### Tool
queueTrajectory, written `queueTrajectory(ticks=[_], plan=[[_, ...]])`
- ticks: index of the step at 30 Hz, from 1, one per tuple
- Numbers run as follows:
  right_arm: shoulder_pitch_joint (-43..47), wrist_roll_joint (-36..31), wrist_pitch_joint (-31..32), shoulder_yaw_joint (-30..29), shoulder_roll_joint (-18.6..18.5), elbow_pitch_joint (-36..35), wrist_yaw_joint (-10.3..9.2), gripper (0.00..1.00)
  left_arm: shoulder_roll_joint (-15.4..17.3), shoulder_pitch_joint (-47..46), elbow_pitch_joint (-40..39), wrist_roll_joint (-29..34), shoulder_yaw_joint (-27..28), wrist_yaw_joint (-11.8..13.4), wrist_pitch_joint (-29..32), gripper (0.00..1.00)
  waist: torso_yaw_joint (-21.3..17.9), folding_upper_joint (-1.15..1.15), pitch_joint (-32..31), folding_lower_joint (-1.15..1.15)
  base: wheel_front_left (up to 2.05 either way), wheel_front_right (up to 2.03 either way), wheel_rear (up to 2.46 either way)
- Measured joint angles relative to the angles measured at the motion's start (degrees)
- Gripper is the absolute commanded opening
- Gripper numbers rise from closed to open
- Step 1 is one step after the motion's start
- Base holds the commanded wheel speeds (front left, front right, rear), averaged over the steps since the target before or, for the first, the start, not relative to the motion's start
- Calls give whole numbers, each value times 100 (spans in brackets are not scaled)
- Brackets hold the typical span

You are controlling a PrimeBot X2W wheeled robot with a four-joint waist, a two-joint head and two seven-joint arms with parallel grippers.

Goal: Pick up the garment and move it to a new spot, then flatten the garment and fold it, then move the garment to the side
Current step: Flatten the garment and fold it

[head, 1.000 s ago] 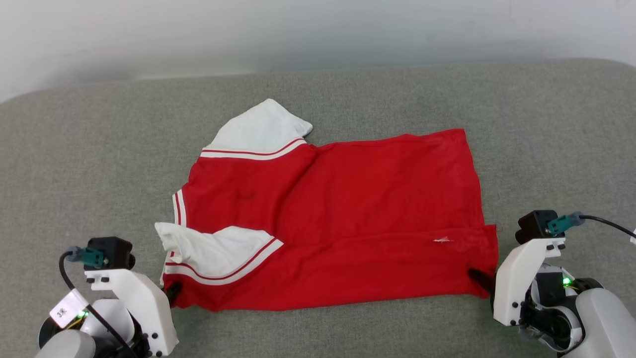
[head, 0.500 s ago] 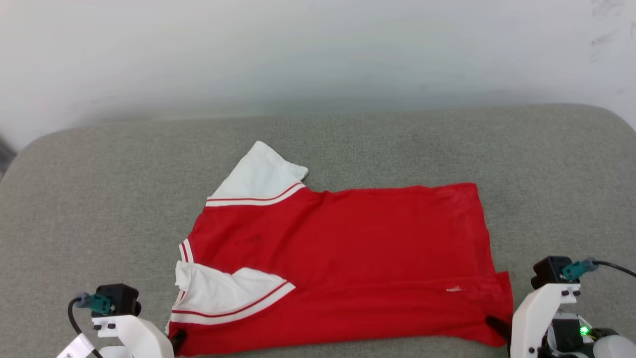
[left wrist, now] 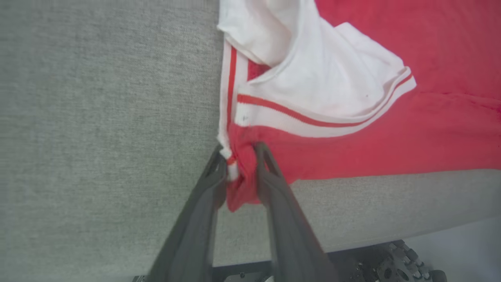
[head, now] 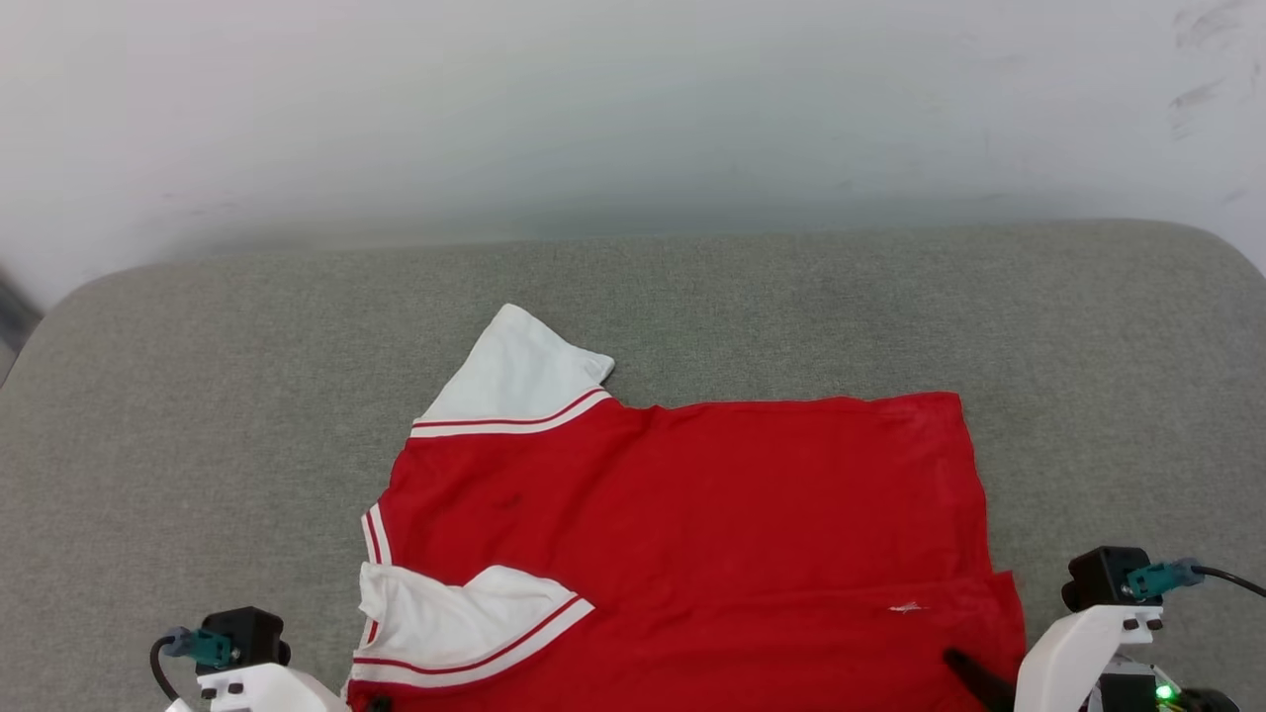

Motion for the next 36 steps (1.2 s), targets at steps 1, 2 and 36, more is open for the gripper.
queueTrajectory(ticks=[1,2,36], plan=[[19,-25,-157,33,0,-63,0,100,-26,-27,47,27,3,-7,-82,100,0,0,-8,0,0,0,0],[35,-59,-368,60,1,-151,0,100,-37,-63,81,82,1,-11,-168,100,-3,0,-17,0,0,0,0],[-1252,-1343,-3800,-64,597,-1393,0,100,-97,-4491,2202,1478,23,-1029,-1525,100,-1185,0,1635,2,0,0,0]])
